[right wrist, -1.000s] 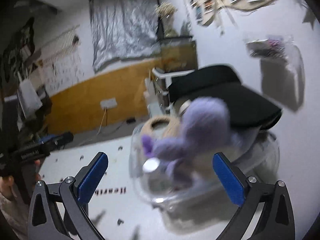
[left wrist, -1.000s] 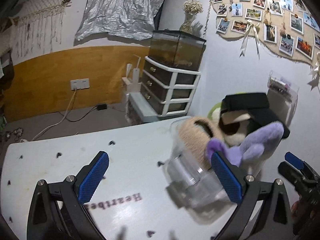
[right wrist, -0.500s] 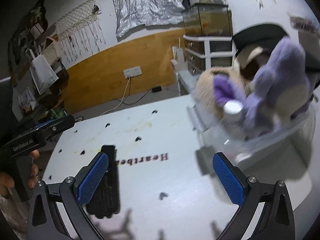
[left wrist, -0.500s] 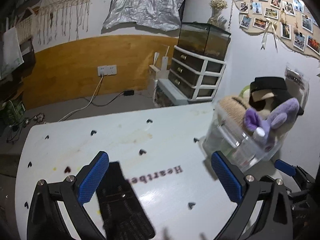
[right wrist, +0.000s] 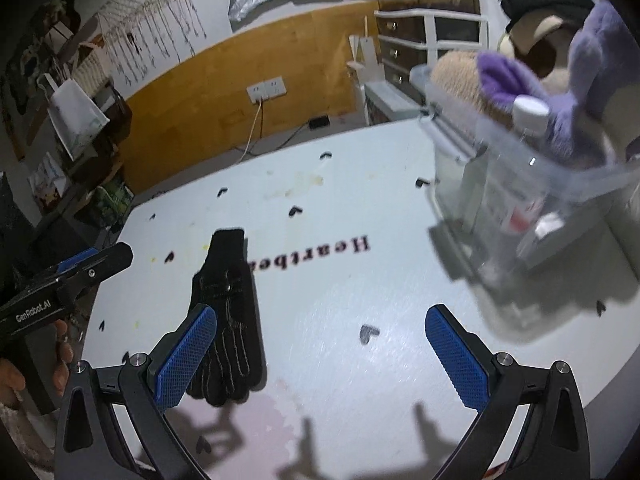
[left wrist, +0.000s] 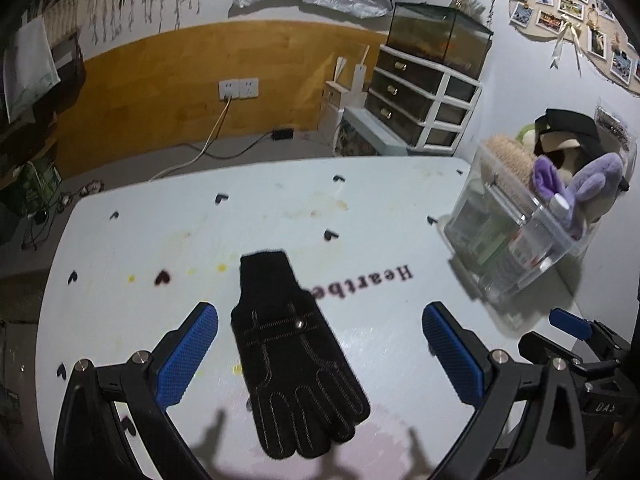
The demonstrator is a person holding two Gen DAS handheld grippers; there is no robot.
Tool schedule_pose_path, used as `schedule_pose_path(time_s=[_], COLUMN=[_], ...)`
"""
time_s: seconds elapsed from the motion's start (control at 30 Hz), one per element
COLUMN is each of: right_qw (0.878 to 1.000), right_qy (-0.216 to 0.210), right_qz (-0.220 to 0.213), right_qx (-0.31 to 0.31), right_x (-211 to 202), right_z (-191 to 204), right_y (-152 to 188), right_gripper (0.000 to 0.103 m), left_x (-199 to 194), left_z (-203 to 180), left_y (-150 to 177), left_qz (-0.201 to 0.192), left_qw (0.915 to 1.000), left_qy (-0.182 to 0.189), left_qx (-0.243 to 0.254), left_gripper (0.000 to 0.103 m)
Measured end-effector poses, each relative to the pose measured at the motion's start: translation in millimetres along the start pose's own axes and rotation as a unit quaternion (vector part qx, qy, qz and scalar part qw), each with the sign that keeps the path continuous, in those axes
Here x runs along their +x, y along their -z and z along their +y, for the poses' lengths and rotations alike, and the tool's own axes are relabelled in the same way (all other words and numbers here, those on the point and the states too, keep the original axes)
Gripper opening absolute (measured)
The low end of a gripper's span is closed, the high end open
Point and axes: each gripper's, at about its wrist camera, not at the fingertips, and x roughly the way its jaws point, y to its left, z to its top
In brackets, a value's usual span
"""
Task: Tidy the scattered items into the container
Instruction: 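Grasp the black glove with the right gripper and lift it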
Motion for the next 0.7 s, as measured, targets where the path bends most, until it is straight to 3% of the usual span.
schedule_pose_path(time_s=[0.13, 0.23, 0.3, 0.4, 0.7], right_qw=[1.000, 0.999, 0.997, 0.993, 0.976], right_qy=[-0.013, -0.028, -0.043, -0.064, -0.095], right_qz=[0.021, 0.041, 0.061, 0.090, 0.165], right_qx=[-0.006, -0.019, -0.030, -0.051, -0.105], right_x=[13.8, 27.3, 41.3, 63.7, 128.0], right_z=[7.2, 15.2, 21.8, 34.5, 68.1], right_y=[6.5, 9.5, 12.1, 17.7, 34.1], right_gripper=[0.102, 0.089, 0.075, 0.065, 0.063], left_x=[12.6, 21.1, 28.1, 39.0, 58.0], left_z=[8.4, 15.8, 22.4, 34.9, 70.9], left_y=[11.0, 17.3, 21.5, 30.4, 55.0], left_qz=[0.026, 0.039, 0.049, 0.064, 0.102], left_qw=[0.9996, 0.9991, 0.9986, 0.9973, 0.9923], left_qy=[0.002, -0.002, -0.002, -0.011, -0.036], left_qx=[-0.011, -0.017, -0.022, -0.033, -0.062], left_gripper=[0.103, 0.103, 0.103, 0.102, 0.101])
